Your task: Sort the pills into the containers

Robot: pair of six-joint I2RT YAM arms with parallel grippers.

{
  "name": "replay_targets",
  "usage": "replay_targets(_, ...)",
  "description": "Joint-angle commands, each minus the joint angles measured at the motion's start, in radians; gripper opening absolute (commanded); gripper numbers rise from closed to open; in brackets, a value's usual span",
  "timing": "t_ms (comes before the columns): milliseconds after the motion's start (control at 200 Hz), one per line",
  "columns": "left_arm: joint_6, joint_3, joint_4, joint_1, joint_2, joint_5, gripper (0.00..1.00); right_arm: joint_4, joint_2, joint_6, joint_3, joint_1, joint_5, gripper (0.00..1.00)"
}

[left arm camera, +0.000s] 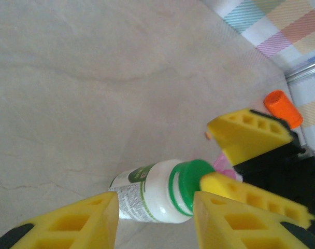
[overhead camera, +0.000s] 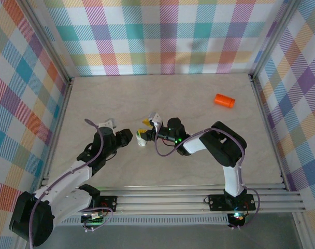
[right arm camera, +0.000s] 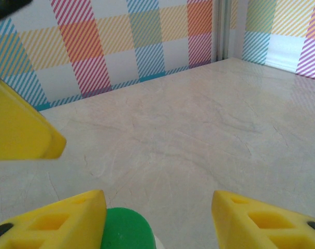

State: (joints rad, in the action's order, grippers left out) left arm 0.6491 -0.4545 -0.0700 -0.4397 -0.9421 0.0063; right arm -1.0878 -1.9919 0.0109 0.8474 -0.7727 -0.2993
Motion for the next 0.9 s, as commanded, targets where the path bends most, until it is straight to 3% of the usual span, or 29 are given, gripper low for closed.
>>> replay_targets(0, 0.005, -0.036, 0.009, 0.017, -0.04, 0.035, 0.43, 0.38, -0.09, -0.039, -0.063, 0.003, 0.044, 0.55)
replay_targets(270, 0.044, -0.046, -0.071, 0.018, -0.195, 0.103, 0.4, 0.45, -0.035, 0.059, -0.024, 0.019, -0.017, 0.55)
replay_targets(420, 0.061, -0.035, -0.14, 0.018, -0.207, 0.144, 0.41, 0.486, -0.022, 0.077, -0.012, 0.019, -0.044, 0.54)
replay_targets(620, 0.049, -0.021, -0.128, 0.018, -0.179, 0.113, 0.42, 0.489, -0.036, 0.08, -0.005, 0.02, -0.06, 0.5)
replay_targets(800, 0.06, -0.023, -0.171, 0.018, -0.257, 0.156, 0.41, 0.492, -0.035, 0.086, 0.0, 0.02, -0.072, 0.49)
replay_targets(895, 0.076, -0.011, -0.211, 0.019, -0.281, 0.167, 0.4, 0.501, -0.033, 0.09, 0.004, 0.019, -0.081, 0.43)
